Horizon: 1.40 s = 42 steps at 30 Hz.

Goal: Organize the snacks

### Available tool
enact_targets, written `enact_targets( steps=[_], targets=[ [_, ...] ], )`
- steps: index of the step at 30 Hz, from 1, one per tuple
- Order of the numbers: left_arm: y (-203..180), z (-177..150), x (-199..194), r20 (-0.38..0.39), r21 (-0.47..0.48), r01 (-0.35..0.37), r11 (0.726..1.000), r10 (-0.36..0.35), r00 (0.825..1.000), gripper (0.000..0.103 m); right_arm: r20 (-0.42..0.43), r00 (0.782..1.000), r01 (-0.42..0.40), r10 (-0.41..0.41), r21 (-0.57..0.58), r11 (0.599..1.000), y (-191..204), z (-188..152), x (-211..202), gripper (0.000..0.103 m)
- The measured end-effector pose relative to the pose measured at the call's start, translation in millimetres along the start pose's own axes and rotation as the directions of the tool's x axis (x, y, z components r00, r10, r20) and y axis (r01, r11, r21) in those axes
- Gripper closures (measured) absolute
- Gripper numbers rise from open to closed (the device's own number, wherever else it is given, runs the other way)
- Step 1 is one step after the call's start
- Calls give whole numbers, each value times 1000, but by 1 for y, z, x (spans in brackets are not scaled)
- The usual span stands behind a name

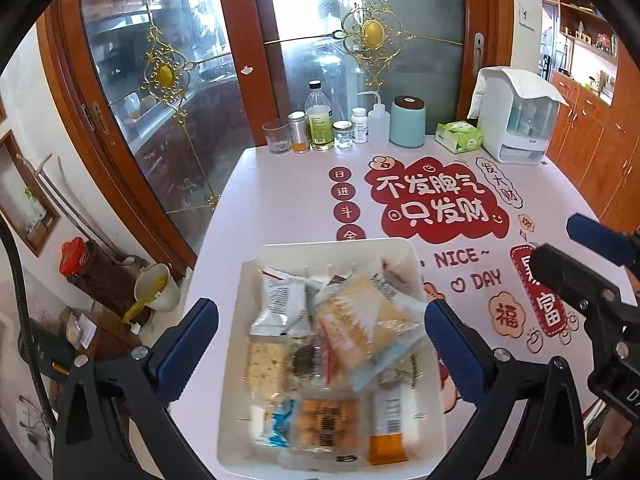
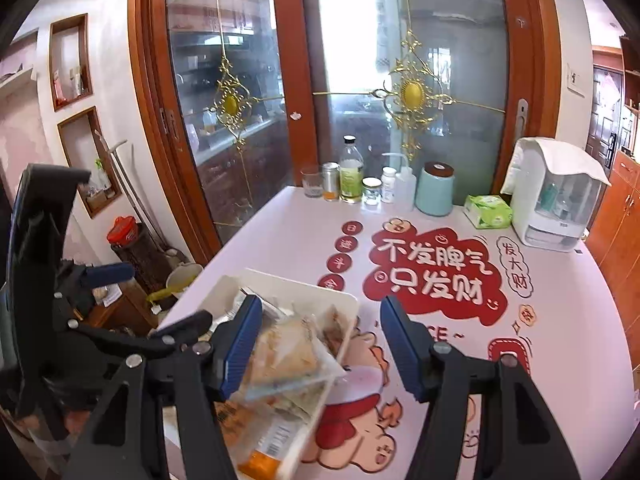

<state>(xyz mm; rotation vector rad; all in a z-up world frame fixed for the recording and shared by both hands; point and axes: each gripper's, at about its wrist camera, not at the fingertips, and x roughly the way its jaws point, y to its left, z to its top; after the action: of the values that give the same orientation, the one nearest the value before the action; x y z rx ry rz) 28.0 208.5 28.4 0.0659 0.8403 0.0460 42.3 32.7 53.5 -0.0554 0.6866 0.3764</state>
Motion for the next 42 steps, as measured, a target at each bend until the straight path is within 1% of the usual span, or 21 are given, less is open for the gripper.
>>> enact_targets(
  steps=[8, 12, 18, 25, 32, 36, 38, 42],
  targets=[
    [-35, 2, -4, 2, -23, -15, 1000, 15, 1000, 0, -25, 1000, 1, -1, 27, 1000, -44, -7, -6, 41],
    [-53, -1, -5, -9, -31, -9, 999, 9, 1000, 0, -44, 999, 5, -2, 51, 999, -68, -15, -9, 41],
    [-88, -13, -5, -32, -16, 16, 1000, -16, 999, 0, -90, 996, 21, -13, 90, 996, -101, -35, -16, 40],
    [-130, -28, -5, -64, -15, 61, 998, -62, 996, 0, -155, 987, 61, -38, 151, 987, -135, -63, -23, 40],
    [-144, -32, -12, -73, -22, 67, 998, -68, 995, 0, -189, 981, 74, -41, 171, 982, -152, -81, -31, 39],
    [-147, -35, -16, -86, -20, 78, 997, -79, 993, 0, -184, 981, 89, -59, 164, 982, -152, -82, -37, 39],
    [-147, -36, -19, -86, -22, 71, 997, -73, 994, 0, -181, 981, 93, -63, 164, 982, -151, -82, -41, 36],
    [-145, -36, -22, -80, -25, 66, 998, -67, 994, 0, -173, 983, 98, -69, 170, 981, -151, -80, -47, 35]
  ],
)
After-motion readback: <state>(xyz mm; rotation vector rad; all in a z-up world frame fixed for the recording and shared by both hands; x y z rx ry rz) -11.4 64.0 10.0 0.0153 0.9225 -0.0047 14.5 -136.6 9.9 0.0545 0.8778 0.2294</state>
